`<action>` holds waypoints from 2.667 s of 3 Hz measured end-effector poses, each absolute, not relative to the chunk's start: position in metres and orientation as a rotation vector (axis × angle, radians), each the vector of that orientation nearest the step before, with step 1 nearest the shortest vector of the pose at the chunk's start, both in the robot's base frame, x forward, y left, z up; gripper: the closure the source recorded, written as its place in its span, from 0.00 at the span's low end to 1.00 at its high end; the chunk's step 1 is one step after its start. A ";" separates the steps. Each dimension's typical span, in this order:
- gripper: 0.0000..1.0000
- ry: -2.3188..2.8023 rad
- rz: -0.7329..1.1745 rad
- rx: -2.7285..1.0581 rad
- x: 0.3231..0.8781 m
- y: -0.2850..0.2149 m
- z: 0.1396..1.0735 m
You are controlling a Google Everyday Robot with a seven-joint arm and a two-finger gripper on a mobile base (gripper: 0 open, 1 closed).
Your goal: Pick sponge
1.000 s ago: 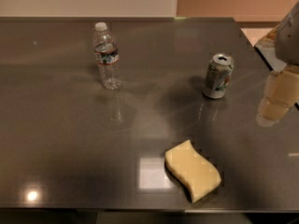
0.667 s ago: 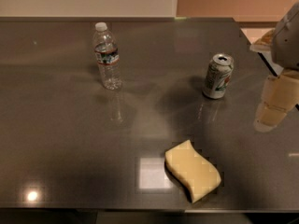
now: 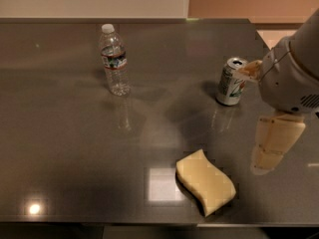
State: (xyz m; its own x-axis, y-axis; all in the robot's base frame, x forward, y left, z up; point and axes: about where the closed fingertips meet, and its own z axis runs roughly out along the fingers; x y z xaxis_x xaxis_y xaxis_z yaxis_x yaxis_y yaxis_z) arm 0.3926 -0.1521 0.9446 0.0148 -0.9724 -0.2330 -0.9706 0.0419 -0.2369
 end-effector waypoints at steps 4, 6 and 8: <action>0.00 1.685 0.296 -2.336 0.351 -0.099 0.845; 0.17 1.626 0.357 -2.355 0.343 -0.101 0.830; 0.63 1.638 0.372 -2.330 0.346 -0.104 0.840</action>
Offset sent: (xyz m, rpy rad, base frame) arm -0.0493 0.0638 -0.1026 0.0116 0.2139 0.3816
